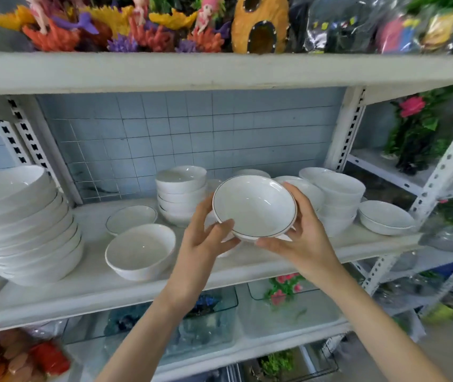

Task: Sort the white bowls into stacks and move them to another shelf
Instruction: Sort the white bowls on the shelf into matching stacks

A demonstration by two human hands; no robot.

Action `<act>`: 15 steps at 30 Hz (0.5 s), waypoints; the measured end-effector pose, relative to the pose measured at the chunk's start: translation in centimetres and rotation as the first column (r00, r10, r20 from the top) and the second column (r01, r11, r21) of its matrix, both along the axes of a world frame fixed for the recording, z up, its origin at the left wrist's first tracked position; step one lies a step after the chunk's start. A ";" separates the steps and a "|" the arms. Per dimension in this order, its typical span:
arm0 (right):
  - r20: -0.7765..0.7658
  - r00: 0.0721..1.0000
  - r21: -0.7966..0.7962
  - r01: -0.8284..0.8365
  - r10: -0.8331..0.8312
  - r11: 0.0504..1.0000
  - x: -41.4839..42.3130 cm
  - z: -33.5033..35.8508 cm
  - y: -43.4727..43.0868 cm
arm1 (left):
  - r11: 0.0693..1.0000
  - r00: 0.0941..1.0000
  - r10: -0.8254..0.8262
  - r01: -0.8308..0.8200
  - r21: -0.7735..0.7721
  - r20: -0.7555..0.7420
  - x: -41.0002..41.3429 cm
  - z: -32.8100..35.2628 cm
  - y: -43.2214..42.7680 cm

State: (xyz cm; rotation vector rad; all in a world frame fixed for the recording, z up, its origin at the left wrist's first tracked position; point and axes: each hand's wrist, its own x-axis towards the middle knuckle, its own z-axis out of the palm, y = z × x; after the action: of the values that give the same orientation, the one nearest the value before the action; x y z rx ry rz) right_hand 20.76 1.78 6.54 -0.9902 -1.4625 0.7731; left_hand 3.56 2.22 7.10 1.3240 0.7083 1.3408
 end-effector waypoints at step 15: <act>-0.075 0.993 -0.175 0.080 -0.095 0.981 21.1 -2.5 -6.3 | 0.983 0.989 0.022 0.005 -0.183 0.149 22.8 -2.9 -5.1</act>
State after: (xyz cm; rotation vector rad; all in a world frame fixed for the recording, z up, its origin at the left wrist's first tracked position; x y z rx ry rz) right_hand 41.88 -4.53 4.05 -1.1316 -1.2878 0.8768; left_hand 26.36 -2.87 4.24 1.0632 0.7158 1.3331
